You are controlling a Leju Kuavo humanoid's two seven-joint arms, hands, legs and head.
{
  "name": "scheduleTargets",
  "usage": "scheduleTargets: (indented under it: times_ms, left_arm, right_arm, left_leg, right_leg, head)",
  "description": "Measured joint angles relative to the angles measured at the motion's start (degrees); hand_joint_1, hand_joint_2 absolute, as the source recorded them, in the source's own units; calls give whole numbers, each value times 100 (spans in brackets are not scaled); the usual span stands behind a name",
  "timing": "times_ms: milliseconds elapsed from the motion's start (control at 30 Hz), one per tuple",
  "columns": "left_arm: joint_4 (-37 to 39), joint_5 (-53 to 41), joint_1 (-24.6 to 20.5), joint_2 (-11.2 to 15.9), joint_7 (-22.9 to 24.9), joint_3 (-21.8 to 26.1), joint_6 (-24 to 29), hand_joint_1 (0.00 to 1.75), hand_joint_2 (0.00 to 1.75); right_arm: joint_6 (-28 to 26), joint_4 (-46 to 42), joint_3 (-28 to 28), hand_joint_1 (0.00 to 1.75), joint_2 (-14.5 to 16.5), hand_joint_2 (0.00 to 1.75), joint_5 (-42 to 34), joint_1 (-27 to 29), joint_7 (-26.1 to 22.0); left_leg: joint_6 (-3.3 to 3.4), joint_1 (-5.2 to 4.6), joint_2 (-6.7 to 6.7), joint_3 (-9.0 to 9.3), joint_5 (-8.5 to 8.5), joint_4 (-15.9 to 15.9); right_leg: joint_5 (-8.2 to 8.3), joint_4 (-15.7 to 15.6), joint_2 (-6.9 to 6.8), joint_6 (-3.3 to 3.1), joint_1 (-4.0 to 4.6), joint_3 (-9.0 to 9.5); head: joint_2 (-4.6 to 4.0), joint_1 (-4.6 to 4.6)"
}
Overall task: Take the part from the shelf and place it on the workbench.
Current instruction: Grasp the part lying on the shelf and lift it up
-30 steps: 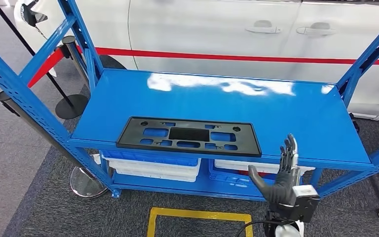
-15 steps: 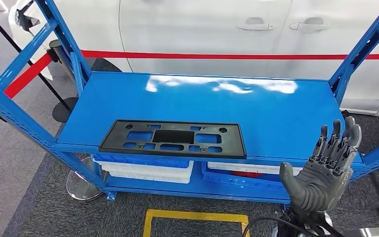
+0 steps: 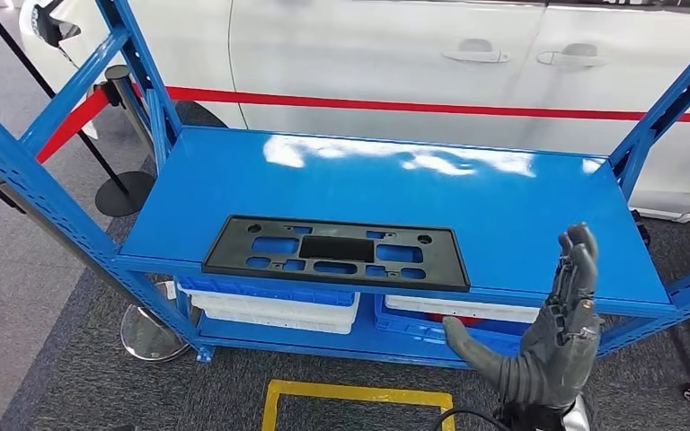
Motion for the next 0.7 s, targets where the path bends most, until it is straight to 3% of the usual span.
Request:
scheduleTargets:
  times_ms: [67,100,200,267,367,433,467,567,633,700]
  left_arm:
    - [4,-55,-24,-9,3,-5,-4,0,0]
    - [4,-84,-38,-12,4,-9,-8,0,0]
    - [4,-179,-77,-11,8,-28,-18,0,0]
    - [5,-244,-101,-12,11,-40,-24,0,0]
    - [7,-331,-124,-19,23,-45,-46,0,0]
    - [7,-383,-127,-19,36,-48,-62,0,0]
    - [7,-412,-131,-19,44,-50,-68,0,0]
    - [7,-493,-172,-19,58,-53,-83,0,0]
    - [7,-533,-198,-19,61,-53,-89,0,0]
    - [7,-566,-204,-20,65,-53,-92,0,0]
  right_arm:
    - [-92,23,16,0,-50,175,402,-37,-7]
    - [-141,42,22,0,-74,175,614,-58,-13]
    - [-295,133,32,0,-155,175,1264,-106,-33]
    - [-395,217,33,0,-201,175,1691,-147,-52]
    - [-522,408,37,0,-263,175,2251,-210,-70]
    - [-602,600,81,0,-338,175,2598,-275,-44]
    - [-640,712,135,0,-390,175,2775,-330,1]
    - [-744,1000,390,0,-528,175,3229,-533,257]
    - [-790,1149,601,0,-585,175,3409,-673,474]
    - [-822,1300,855,0,-632,175,3544,-813,725]
  left_leg:
    - [-37,-14,-11,-5,-23,36]
    - [-63,-26,-15,-15,-32,51]
    - [-158,-41,-17,-36,-33,52]
    - [-219,-26,-15,-103,-153,210]
    - [-286,-4,-13,-553,-666,1193]
    - [-303,-1,-13,-799,-784,1698]
    - [-298,-1,-13,-776,-680,1642]
    - [-229,-16,-12,-259,-137,520]
    - [-169,-44,-15,-84,-30,106]
    - [-112,-51,-22,-84,-12,77]
  right_leg:
    - [323,-769,-7,-43,10,358]
    - [388,-999,-8,-72,18,458]
    - [413,-1110,-1,-173,30,477]
    - [445,-1153,-9,-247,10,486]
    - [460,-1168,-23,-296,7,477]
    - [459,-1156,-21,-298,14,469]
    - [458,-1147,-17,-297,15,469]
    - [441,-1116,-7,-264,26,476]
    - [438,-1105,-8,-210,40,460]
    - [453,-1121,-10,-143,44,455]
  head:
    - [0,-1]
    - [0,-4]
    - [0,-9]
    - [0,-18]
    - [0,-47]
    - [0,-47]
    - [0,-49]
    - [0,-50]
    - [0,-46]
    - [0,-44]
